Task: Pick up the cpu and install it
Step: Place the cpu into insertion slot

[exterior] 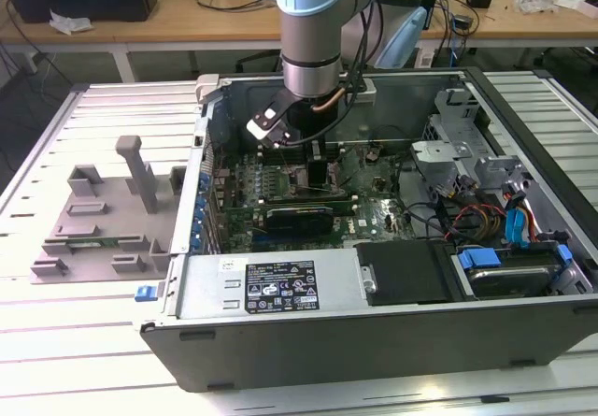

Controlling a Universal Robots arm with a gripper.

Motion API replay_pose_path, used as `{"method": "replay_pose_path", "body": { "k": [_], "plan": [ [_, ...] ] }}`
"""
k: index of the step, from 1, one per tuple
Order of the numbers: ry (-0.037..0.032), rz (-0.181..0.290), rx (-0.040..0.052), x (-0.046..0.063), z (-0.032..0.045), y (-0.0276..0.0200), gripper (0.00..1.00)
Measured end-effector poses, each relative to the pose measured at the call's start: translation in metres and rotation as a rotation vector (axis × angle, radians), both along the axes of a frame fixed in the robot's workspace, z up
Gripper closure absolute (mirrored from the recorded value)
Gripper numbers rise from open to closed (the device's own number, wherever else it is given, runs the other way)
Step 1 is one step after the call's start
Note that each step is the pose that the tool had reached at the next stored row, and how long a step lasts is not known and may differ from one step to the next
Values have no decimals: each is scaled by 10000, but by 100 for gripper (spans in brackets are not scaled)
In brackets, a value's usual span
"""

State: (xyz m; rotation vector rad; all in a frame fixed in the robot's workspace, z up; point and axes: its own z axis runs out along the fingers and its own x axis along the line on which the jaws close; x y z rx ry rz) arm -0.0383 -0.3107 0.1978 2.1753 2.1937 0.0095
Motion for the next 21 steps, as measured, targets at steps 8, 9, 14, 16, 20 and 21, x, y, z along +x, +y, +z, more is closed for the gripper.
{"method": "replay_pose_path", "body": {
  "k": [8, 9, 14, 16, 20, 21],
  "plan": [
    [-1, 0, 0, 0, 198, 0, 32],
    [-1, 1, -1, 1, 225, 0, 32],
    [-2, 1, 1, 1, 248, 0, 32],
    [-1, 0, 0, 1, 249, 0, 32],
    [-1, 0, 0, 0, 251, 0, 58],
    [-1, 1, 0, 1, 252, 0, 65]
  ]
}}
